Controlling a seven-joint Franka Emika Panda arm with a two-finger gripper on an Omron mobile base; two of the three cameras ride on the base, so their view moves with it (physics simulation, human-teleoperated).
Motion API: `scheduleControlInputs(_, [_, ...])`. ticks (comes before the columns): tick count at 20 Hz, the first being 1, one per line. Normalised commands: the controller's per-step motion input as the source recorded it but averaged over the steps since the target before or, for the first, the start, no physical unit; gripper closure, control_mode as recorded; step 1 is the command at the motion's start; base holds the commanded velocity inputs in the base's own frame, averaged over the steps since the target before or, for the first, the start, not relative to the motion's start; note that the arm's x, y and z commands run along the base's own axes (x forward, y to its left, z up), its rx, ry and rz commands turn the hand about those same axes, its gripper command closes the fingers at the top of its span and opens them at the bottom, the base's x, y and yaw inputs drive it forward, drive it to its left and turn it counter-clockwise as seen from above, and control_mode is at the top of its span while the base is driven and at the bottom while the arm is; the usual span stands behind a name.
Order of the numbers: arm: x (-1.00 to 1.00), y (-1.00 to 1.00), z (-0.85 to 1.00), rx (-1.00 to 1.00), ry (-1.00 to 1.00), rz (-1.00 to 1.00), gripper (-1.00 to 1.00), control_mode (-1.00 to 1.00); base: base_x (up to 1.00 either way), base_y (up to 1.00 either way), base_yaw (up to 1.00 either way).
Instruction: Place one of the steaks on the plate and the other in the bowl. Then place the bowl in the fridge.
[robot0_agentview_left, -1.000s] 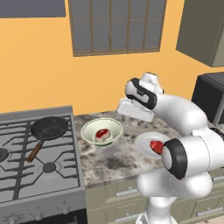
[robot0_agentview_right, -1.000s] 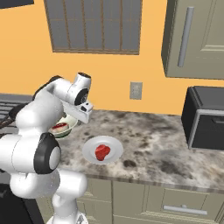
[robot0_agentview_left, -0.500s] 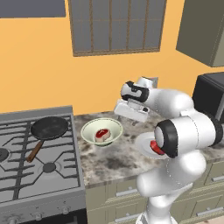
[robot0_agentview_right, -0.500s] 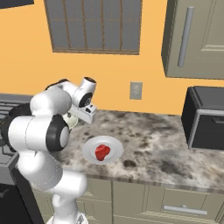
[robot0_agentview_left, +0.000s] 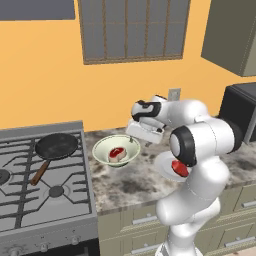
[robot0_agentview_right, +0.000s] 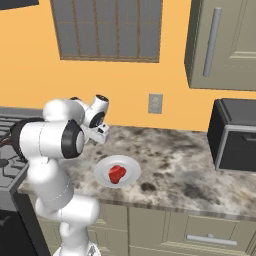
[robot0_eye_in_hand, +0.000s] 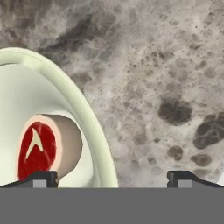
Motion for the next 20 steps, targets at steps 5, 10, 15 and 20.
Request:
scheduleControlInputs(5, [0.00,0.33,-0.20,0.00,0.00,0.00,-1.00,-1.00,0.00,0.00,0.00])
scheduleControlInputs(10, [0.00,0.13,-0.39,0.00,-0.07,0.00,-1.00,-1.00,0.00,0.00,0.00])
scheduleControlInputs(15, [0.00,0.12,-0.21,0.00,-0.10,0.00,1.00,-1.00,0.00,0.00,0.00])
scheduleControlInputs(20, [0.00,0.07,0.00,0.00,-0.01,0.01,1.00,-1.00,0.00,0.00,0.00])
